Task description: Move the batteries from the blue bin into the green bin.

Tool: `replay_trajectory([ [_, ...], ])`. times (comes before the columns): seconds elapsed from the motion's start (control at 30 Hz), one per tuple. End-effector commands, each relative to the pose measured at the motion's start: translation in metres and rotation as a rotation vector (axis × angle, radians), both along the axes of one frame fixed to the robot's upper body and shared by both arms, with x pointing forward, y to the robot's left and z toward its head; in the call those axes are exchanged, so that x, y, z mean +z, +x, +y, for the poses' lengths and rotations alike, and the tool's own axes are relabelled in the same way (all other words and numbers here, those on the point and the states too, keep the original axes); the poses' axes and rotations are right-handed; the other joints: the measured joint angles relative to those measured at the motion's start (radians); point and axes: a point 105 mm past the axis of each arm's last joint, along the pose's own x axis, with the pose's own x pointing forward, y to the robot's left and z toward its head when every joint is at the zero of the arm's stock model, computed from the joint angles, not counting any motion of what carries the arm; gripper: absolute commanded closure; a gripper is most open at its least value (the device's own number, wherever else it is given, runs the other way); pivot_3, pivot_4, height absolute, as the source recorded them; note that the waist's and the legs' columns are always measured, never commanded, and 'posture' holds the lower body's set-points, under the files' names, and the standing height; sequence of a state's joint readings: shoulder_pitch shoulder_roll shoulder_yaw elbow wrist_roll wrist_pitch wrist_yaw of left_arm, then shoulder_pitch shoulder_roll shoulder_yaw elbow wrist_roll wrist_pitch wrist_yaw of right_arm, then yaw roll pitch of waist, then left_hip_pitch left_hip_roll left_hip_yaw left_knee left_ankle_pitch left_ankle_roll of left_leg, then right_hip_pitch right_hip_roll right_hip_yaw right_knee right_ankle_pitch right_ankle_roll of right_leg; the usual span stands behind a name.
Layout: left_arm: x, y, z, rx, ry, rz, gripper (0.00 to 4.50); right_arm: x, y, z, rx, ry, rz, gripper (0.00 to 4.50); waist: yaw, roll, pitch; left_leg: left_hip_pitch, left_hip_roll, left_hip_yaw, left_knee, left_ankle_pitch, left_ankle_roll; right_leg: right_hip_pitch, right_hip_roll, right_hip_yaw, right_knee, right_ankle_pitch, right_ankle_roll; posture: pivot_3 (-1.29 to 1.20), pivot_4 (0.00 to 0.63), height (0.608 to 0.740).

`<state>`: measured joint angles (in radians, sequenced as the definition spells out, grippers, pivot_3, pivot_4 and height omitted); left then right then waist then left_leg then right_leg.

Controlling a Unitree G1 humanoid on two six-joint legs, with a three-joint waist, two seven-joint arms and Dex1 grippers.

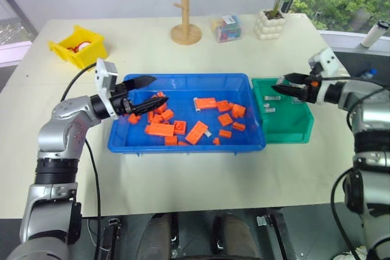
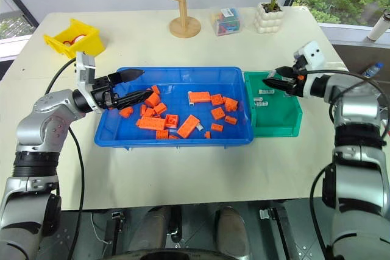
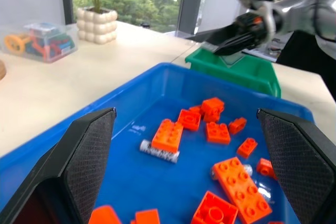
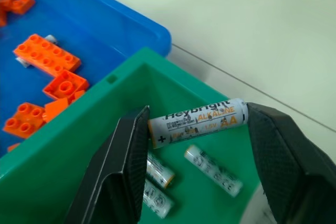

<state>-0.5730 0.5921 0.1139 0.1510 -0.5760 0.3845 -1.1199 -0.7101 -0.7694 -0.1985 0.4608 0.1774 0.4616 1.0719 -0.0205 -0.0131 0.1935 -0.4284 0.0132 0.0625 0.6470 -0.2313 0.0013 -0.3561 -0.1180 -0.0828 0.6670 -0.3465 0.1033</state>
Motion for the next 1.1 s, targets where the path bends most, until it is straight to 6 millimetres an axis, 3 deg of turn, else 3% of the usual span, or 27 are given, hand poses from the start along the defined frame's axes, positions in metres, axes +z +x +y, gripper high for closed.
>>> replay_trajectory([
  [0.03,0.008,0.0,0.001,-0.002,0.011,-0.041,0.0,0.021,-0.013,-0.002,-0.02,0.009,-0.072,2.31,0.007,0.0,0.0,0.0,0.0,0.0,0.0,0.0,0.0,0.0,0.0,0.0,0.0,0.0,0.0,0.0,0.15,0.739],
  [0.3,0.006,0.001,0.0,-0.008,0.014,-0.033,0.0,0.015,-0.022,-0.003,-0.028,-0.012,-0.053,2.31,0.011,0.0,0.0,0.0,0.0,0.0,0.001,0.0,0.0,0.001,0.0,0.0,0.0,0.0,0.0,0.0,0.15,0.739],
  [0.37,0.006,0.001,0.0,-0.007,0.014,-0.032,0.0,0.012,-0.023,-0.004,-0.029,-0.021,-0.043,1.26,0.011,0.0,0.0,0.0,0.0,0.0,0.001,0.0,0.0,0.001,0.0,0.0,0.0,0.0,0.0,0.0,0.15,0.739],
  [0.47,0.006,0.0,0.001,-0.004,0.015,-0.031,0.0,0.011,-0.025,-0.005,-0.029,-0.033,-0.035,0.06,0.01,0.0,0.0,0.0,0.0,0.0,0.001,0.0,0.0,0.001,0.0,0.0,0.0,0.0,0.0,0.0,0.15,0.739],
  [0.73,0.004,-0.001,0.003,0.008,0.012,-0.028,0.0,0.029,-0.022,-0.005,-0.058,-0.03,-0.113,0.06,0.01,0.0,0.0,0.0,0.0,0.0,0.001,0.0,0.0,0.001,0.0,0.0,0.0,0.0,0.0,0.0,0.15,0.739],
  [0.87,0.004,-0.003,0.005,0.022,0.008,-0.027,0.0,0.043,-0.025,0.025,0.033,0.06,-0.167,0.06,0.008,0.0,0.0,0.0,0.0,-0.001,0.001,0.0,0.0,0.001,0.0,0.0,0.0,0.0,0.0,0.0,0.15,0.739],
  [1.1,0.001,-0.006,0.01,0.062,0.001,-0.027,0.0,0.039,-0.028,0.072,0.148,0.154,-0.178,0.06,0.01,0.0,0.0,0.0,0.0,-0.001,0.001,0.0,0.0,0.001,0.0,0.0,0.0,0.0,0.0,0.0,0.15,0.739],
])
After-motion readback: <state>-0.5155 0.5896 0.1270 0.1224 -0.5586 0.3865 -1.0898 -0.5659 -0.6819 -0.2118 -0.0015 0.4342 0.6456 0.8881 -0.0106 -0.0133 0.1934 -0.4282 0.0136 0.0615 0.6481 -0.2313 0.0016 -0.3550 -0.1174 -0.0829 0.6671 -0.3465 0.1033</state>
